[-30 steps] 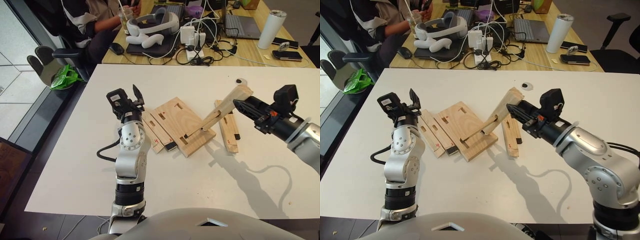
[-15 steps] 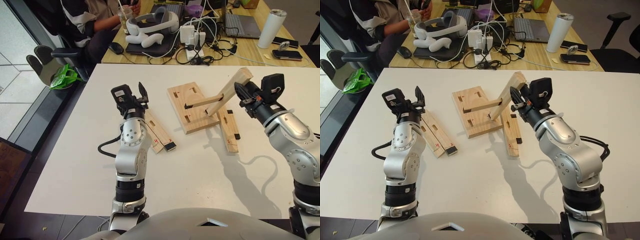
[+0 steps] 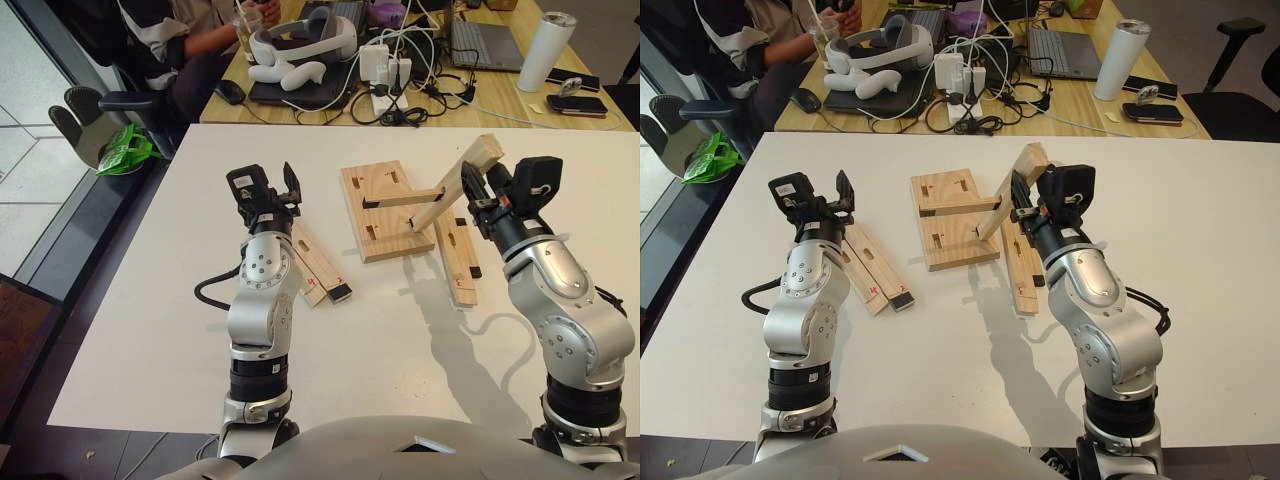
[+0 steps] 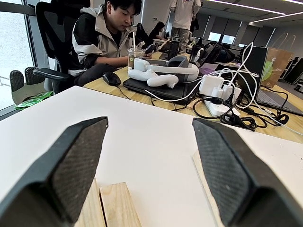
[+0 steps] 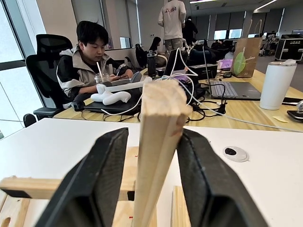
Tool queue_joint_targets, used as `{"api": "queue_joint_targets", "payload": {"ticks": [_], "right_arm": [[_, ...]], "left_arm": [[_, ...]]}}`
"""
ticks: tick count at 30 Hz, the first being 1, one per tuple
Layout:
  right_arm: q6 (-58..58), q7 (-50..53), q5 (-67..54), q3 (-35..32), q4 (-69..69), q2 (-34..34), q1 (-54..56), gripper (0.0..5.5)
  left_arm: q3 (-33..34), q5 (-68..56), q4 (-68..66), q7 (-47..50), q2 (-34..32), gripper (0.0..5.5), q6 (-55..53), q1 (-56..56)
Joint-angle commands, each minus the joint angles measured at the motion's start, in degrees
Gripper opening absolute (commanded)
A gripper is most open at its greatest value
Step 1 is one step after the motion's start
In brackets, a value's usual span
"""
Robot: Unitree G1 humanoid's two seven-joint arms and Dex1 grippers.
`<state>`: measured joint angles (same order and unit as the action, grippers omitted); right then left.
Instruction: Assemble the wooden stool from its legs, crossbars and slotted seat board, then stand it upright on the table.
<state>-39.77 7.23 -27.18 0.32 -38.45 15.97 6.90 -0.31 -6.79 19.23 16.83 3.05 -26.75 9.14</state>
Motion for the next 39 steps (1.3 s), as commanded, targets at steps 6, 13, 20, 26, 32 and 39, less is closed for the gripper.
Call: {"api": "queue_joint_targets", "payload": {"ticks": [6, 13, 20, 26, 32, 39], "right_arm": [[0.4, 0.2, 5.1, -2.1, 1.1, -0.8, 16.2, 2.99], [-1.5, 2.0, 2.4, -13.0, 24.6, -2.9, 42.3, 2.99], [-10.9, 4.1, -1.5, -15.8, 22.9, -6.5, 36.9, 2.99], [-22.6, 6.0, -0.9, -14.1, 25.2, -11.2, 21.7, 2.99], [-11.6, 2.2, 0.4, -12.6, 22.5, -11.4, 25.6, 2.99], [3.6, -3.9, -7.1, -19.6, 14.7, -12.3, 30.4, 2.99]], "left_arm": [[-0.4, 0.3, 0.5, -0.6, 1.8, 3.34, -1.3, 1.0], [-0.4, 0.2, -0.5, -2.0, 1.3, 3.34, -2.1, 3.1], [0.0, 0.5, -0.4, -2.5, 1.4, 3.34, -2.7, 3.3], [-0.4, 0.4, -0.4, -3.0, 1.4, 3.34, -3.2, 3.6], [-0.3, 0.5, -1.2, -3.6, 1.4, 3.34, -3.3, 4.4], [0.5, 0.4, -0.9, -5.2, -0.8, 3.34, -7.7, 2.7]]}}
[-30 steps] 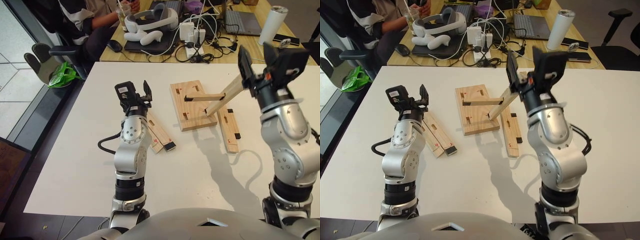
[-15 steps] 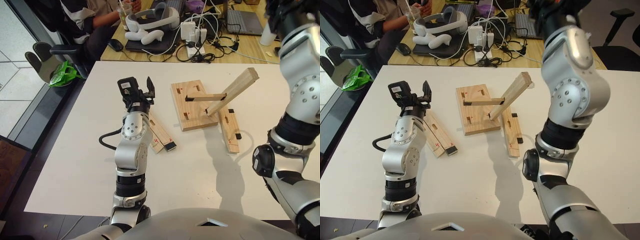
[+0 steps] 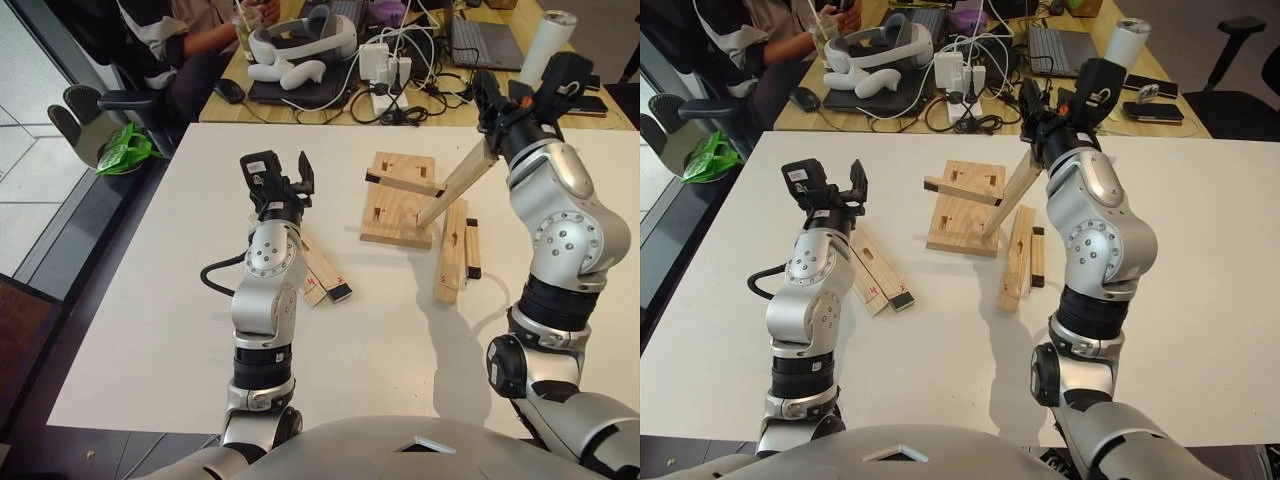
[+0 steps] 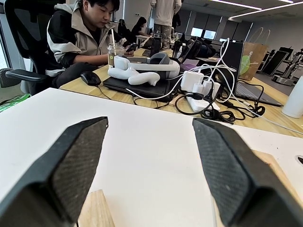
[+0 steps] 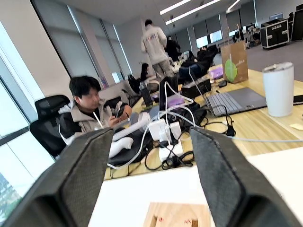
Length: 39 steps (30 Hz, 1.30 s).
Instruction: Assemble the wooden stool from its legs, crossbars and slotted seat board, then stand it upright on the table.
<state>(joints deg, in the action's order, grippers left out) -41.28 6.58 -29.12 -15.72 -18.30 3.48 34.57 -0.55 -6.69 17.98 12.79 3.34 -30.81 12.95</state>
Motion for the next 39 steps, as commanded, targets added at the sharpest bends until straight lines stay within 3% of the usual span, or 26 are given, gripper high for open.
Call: {"api": "queue_joint_targets", "payload": {"ticks": [1, 4, 8, 11, 15, 19, 23, 26, 30, 35, 39], "right_arm": [[5.5, -3.8, -7.5, -4.3, -7.3, 0.3, 2.6, 2.99], [3.1, -3.4, -14.9, -3.9, -15.1, 0.2, 0.5, 2.99], [-2.5, 0.3, -24.0, 3.2, -28.6, -0.5, -9.7, 3.03], [-3.3, 2.4, -23.2, 10.2, -32.7, -1.4, -18.3, 3.03], [-2.9, 1.5, -18.7, 19.7, -34.3, -0.1, -26.6, 3.03], [-3.1, -3.6, -17.2, 23.9, -34.4, 5.2, -32.5, 3.03], [-6.8, -11.4, -14.8, 27.4, -33.7, 16.2, -34.9, 3.03], [-8.7, -13.9, -12.7, 29.4, -32.4, 20.8, -35.9, 3.03], [-9.1, -15.1, -10.2, 30.1, -30.4, 22.7, -36.2, 3.03], [-9.2, -16.1, -8.1, 29.5, -29.2, 23.5, -36.2, 3.03], [-10.2, -16.7, -6.8, 30.5, -27.6, 23.6, -35.1, 3.03]], "left_arm": [[1.2, 0.1, 0.8, -1.5, -1.5, 3.34, -5.0, -1.8], [2.3, 0.3, 3.1, -2.7, -3.8, 3.34, -11.0, -3.4], [3.7, -1.7, 8.6, -5.9, -7.4, 3.94, -24.5, -2.8], [5.9, -3.8, 9.2, -5.5, -4.3, 4.47, -35.1, 1.0], [9.3, -6.7, 8.9, -5.9, 1.9, 4.47, -46.3, 4.7], [12.4, -6.9, 8.4, -5.7, 6.8, 4.47, -56.3, 5.1], [13.6, -4.3, 8.0, -3.7, 6.1, 4.47, -55.9, 4.8], [15.4, -3.6, 6.6, -3.6, 5.7, 4.47, -55.2, 5.8], [18.9, -3.5, 5.2, -4.2, 6.9, 4.47, -56.5, 6.1], [12.6, -1.8, 3.6, -5.8, -1.3, 4.47, -51.6, 4.8], [10.5, -0.3, 1.5, -6.5, -4.3, 4.47, -48.1, 4.4]]}}
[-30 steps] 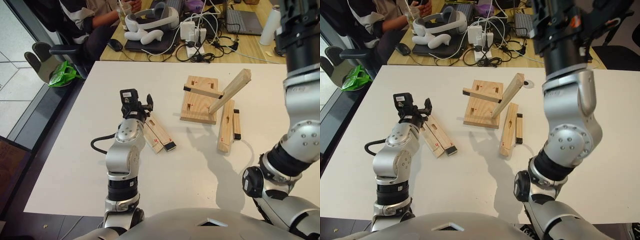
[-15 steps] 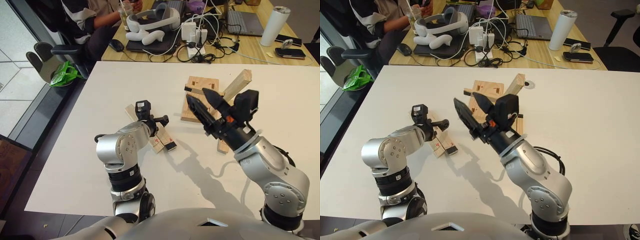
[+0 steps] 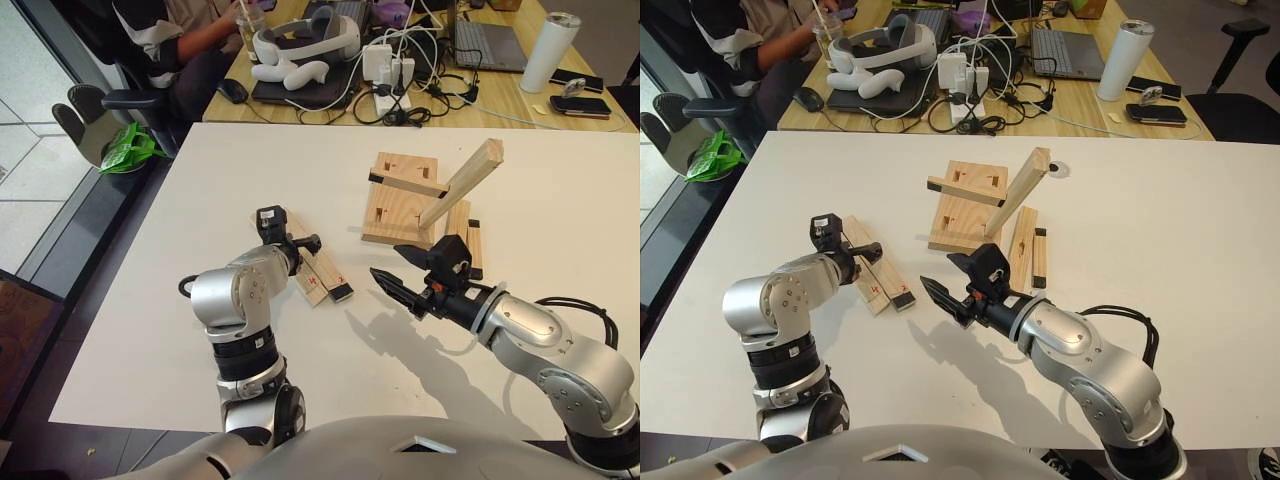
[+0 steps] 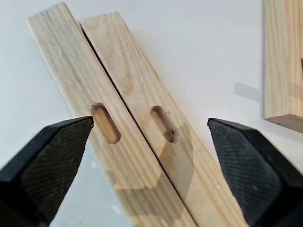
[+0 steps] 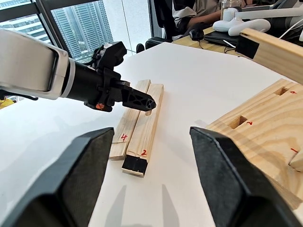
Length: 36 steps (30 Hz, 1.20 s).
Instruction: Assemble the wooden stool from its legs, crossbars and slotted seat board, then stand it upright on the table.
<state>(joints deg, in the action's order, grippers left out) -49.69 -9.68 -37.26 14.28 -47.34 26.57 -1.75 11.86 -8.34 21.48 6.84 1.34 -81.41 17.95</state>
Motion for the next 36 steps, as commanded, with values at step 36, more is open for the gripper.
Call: {"api": "queue_joint_targets", "payload": {"ticks": [36], "right_arm": [[8.9, -16.0, 28.7, 21.2, 43.3, -12.1, 17.1, 3.81]], "left_arm": [[-6.4, 3.8, -5.4, 0.9, 2.1, 4.52, 13.3, 6.5]]}}
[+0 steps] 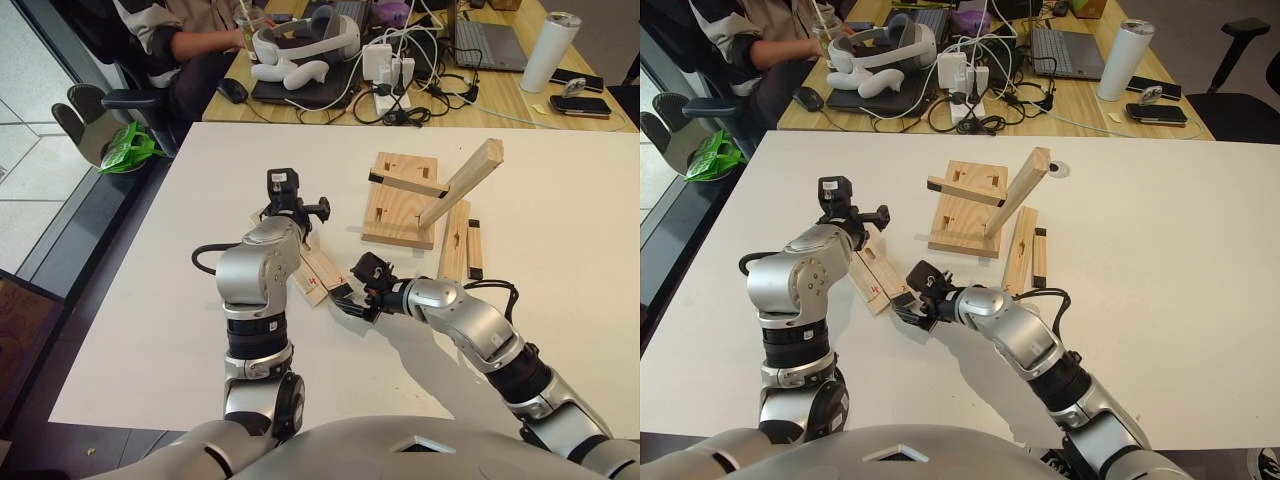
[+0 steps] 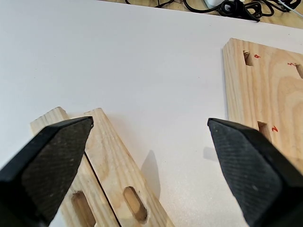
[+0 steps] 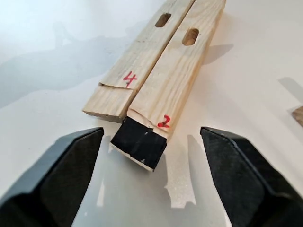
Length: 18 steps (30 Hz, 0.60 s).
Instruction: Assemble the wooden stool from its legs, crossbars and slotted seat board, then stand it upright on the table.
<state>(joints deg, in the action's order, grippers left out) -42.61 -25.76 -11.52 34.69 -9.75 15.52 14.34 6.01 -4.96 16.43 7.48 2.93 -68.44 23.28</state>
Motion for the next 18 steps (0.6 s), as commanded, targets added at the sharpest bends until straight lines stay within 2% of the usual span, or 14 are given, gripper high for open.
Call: {"api": "queue_joint_targets", "payload": {"ticks": [1, 6, 12, 18], "right_arm": [[2.8, 0.2, 3.7, 1.0, 7.8, -1.5, 1.0, 3.81], [5.3, 2.7, 7.7, -1.1, 12.8, -2.9, 2.1, 3.81], [8.6, 1.5, 6.7, -5.9, 14.9, -4.8, 2.5, 3.81], [9.5, -0.9, 7.4, -5.6, 18.4, -7.1, 3.8, 2.90]], "left_arm": [[-0.7, 0.4, -0.5, 0.3, 0.7, 4.52, 0.4, 1.3], [-0.9, 0.4, -0.4, 0.4, 1.3, 4.52, 0.4, 1.1], [-0.9, 0.6, -0.4, 0.5, 1.8, 4.52, 0.6, 0.8], [-1.2, 0.6, -0.9, 0.3, 1.6, 4.52, 0.8, 0.9]]}}
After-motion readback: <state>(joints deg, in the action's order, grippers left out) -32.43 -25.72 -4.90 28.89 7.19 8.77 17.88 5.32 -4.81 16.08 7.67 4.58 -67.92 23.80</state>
